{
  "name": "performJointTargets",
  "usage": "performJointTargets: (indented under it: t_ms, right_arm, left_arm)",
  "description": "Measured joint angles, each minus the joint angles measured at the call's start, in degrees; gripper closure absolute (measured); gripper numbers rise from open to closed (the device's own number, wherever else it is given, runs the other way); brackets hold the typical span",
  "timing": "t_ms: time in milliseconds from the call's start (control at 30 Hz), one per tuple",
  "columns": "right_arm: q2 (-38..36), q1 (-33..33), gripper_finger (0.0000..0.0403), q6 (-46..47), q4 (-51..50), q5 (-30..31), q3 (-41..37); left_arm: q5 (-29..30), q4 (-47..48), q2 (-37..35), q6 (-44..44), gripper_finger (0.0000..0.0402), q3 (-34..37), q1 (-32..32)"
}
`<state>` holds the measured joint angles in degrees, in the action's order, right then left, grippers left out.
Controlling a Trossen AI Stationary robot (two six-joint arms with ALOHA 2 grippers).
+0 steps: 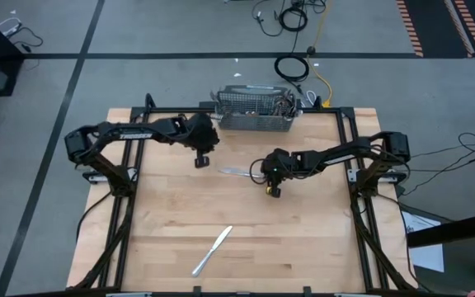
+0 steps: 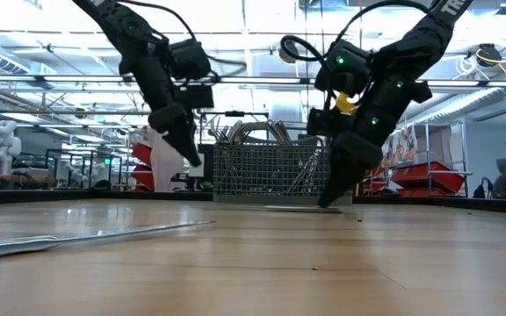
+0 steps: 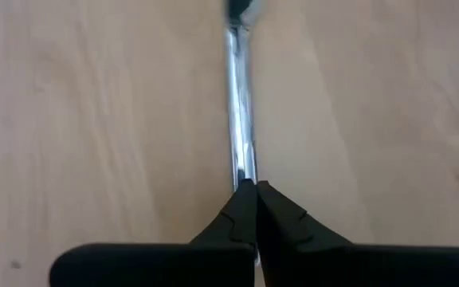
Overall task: Sort silverware
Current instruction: Put the silver table knife into the silverware organizer
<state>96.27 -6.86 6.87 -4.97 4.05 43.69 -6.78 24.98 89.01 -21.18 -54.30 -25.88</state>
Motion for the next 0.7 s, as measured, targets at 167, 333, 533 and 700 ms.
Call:
performJointTargets:
  t_ms: [167,333,533,700]
  right_arm:
    - [-1.6,-0.5,0.0398,1.1,0.1,0.8,0.0]
    - [-1.6,-0.5,0.04,1.6,1.2,0.5,0.0]
    - [-1.5,-0.6,0.0401,1.9,-0.3,0.6,0.1]
    - [-1.6,-0.6,0.0402,2.9,0.4,0.7,-2.0]
  left_arm:
    - [-5.3,-1.0,-4.4,5.5,0.037,0.0,-3.2]
    - [-13.8,-1.0,-4.7,2.7,0.037,0.3,-4.0]
    - [-14.8,0.7,-4.7,5.6,0.037,0.3,-4.1]
    - [-20.7,5.4,-4.7,7.7,0.037,0.3,-4.0]
